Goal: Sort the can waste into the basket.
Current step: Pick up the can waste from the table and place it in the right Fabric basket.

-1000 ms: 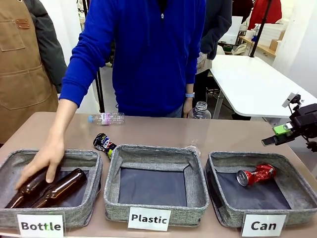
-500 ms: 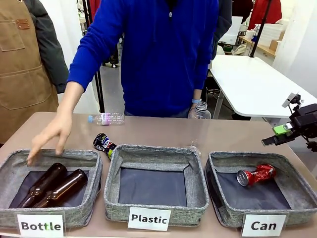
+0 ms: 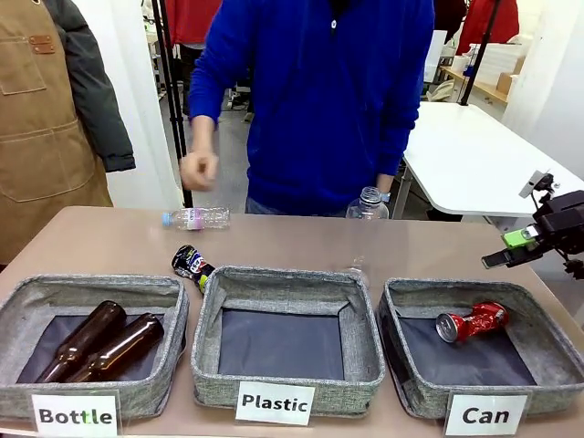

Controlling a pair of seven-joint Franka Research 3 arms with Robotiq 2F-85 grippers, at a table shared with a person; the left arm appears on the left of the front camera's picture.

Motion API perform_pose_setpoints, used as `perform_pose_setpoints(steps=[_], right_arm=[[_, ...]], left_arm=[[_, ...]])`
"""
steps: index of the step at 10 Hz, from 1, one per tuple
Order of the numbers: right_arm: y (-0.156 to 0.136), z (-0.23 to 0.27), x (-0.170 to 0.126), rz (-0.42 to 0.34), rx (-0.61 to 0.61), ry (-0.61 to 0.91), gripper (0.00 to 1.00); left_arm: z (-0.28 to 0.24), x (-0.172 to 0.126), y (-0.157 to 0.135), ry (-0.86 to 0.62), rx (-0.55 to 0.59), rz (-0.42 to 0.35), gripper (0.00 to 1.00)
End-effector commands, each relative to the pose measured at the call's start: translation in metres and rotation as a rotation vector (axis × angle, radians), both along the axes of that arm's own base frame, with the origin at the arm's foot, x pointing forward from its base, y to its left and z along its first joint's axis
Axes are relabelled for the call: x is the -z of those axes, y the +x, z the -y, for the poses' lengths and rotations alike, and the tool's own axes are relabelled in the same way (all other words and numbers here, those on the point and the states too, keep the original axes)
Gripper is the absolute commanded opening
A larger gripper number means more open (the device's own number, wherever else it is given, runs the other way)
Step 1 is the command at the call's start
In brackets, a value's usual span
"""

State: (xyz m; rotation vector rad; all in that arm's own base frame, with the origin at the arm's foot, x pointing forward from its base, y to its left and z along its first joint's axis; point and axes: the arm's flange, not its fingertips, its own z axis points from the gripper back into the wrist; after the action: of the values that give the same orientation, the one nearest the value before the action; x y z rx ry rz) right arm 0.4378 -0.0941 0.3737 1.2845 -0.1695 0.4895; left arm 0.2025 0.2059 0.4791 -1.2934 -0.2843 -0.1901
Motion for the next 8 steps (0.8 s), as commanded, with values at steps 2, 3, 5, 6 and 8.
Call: perform_pose_setpoints(steps=[2, 3, 5, 6, 8], right_arm=[[0.0, 0.0, -0.003, 0.008, 0.004, -0.001, 1.0], [0.0, 0.0, -0.003, 0.008, 0.004, -0.001, 1.0], [0.0, 0.0, -0.003, 0.008, 0.004, -0.001, 1.0], [0.0, 0.0, -0.003, 0.008, 0.004, -0.001, 1.0], [0.0, 0.0, -0.003, 0.008, 0.004, -0.001, 1.0]], left_arm=[[0.03, 0.029, 0.004, 0.037, 0.059, -0.026, 1.0], [0.035, 0.032, 0.008, 0.072, -0.014, -0.008, 1.0], [0.026, 0.026, 0.01, 0.016, 0.054, -0.04, 1.0], [0.026, 0.026, 0.01, 0.016, 0.054, -0.04, 1.0], [0.026, 0.026, 0.01, 0.016, 0.054, -0.04, 1.0]])
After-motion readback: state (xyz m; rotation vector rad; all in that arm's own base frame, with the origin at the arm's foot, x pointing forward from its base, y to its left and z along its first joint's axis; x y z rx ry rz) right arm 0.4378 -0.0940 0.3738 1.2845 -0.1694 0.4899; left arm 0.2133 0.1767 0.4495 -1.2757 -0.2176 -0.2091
